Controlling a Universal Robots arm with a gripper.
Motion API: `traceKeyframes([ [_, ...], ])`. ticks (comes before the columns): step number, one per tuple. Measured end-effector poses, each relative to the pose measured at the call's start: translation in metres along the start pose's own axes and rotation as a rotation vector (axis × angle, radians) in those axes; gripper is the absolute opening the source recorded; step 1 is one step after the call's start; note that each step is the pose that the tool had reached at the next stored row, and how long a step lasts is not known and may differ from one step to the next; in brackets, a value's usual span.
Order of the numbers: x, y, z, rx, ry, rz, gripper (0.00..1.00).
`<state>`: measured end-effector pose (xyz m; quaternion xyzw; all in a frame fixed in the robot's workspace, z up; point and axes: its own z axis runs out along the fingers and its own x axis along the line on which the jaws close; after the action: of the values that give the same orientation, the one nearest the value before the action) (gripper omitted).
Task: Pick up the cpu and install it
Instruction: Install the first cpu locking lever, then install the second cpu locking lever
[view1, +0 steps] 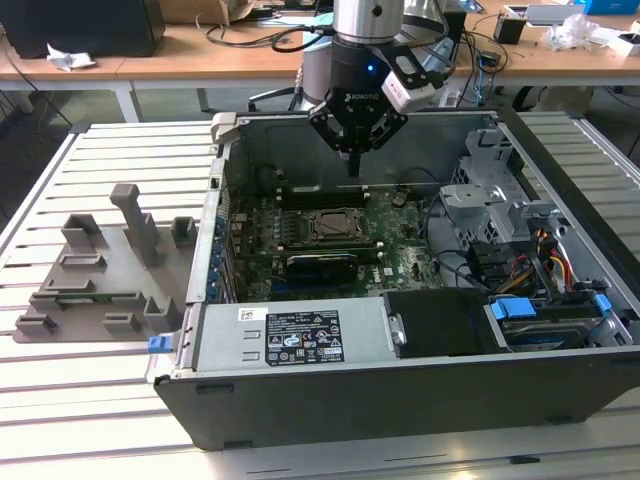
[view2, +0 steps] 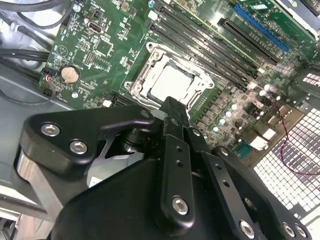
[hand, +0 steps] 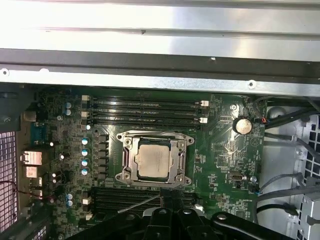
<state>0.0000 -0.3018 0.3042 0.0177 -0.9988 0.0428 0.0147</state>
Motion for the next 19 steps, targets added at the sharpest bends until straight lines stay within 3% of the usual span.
traceKeyframes([
  [10, 0.0000, -0.0002, -0.0003, 0.0003, 0.0001, 0.000, 0.11],
  [11, 0.0000, -0.0022, -0.0002, 0.0005, 0.0002, 0.000, 0.11],
  [16, 0.0017, -0.0274, 0.0023, -0.0001, 0.0001, 0.000, 0.11],
  [19, 0.0029, -0.0355, 0.0039, -0.0096, -0.0002, 0.000, 0.11],
])
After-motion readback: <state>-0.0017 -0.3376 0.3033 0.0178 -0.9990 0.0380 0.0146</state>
